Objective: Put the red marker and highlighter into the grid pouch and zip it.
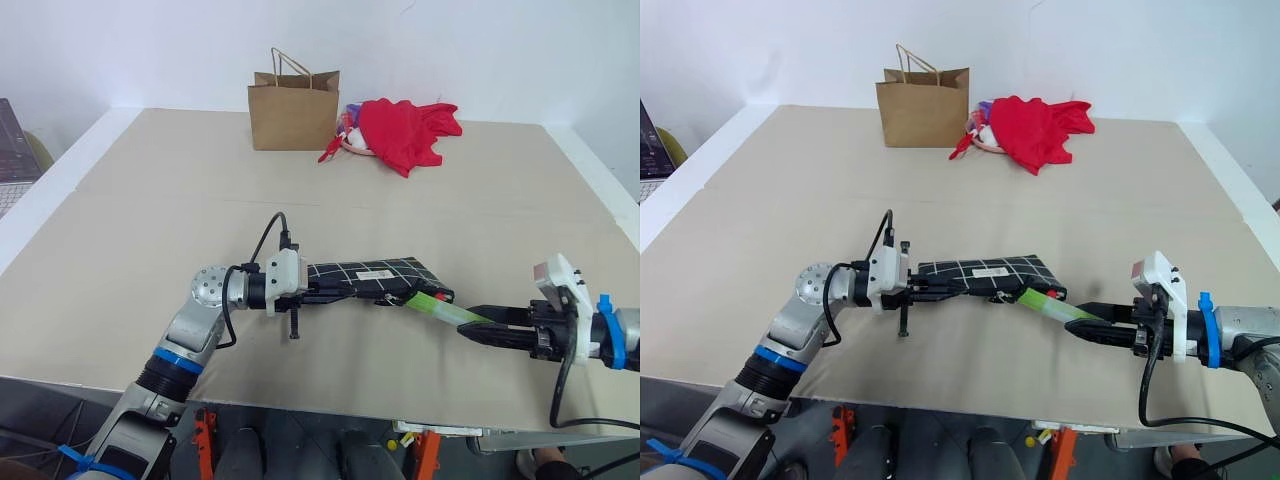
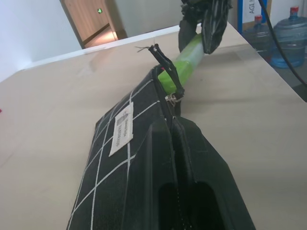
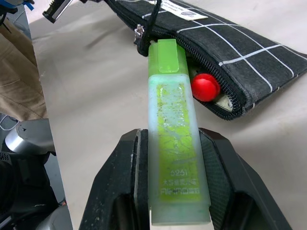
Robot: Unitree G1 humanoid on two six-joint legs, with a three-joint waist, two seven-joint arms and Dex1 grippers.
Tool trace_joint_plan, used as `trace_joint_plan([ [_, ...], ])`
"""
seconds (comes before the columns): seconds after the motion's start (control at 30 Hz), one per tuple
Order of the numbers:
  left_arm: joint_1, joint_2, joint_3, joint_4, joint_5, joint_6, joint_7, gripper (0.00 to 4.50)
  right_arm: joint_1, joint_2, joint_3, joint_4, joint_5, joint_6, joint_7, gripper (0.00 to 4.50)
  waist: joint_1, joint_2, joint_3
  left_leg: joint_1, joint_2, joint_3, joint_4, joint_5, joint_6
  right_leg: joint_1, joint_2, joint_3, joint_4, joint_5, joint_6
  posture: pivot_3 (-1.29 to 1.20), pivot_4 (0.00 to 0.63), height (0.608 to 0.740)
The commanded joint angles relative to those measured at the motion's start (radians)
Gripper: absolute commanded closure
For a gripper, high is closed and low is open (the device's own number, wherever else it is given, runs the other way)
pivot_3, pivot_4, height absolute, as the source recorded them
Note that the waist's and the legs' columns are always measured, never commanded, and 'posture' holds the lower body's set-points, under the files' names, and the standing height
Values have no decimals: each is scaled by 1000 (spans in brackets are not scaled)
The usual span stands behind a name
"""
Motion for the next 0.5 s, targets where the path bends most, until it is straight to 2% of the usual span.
trace_joint_plan([
  [0.03,6,-9,-4,-39,-10,-15,-3,4500,-53,5,36,1,-6,-4,-7,3400,-2,0,0,0,0,0,0,0,0,0,0,0,0,0,0,0,150,740],
  [0.3,13,-12,-5,-44,-13,-13,-6,4500,-92,-16,115,45,-54,-30,41,3400,0,0,0,0,0,0,0,0,0,0,0,0,0,0,0,0,150,740],
  [0.5,12,-19,-11,-45,-12,-13,-6,4500,-211,20,185,55,-59,-28,29,3400,-4,0,0,0,0,0,1,0,0,0,0,0,0,0,0,0,150,740],
])
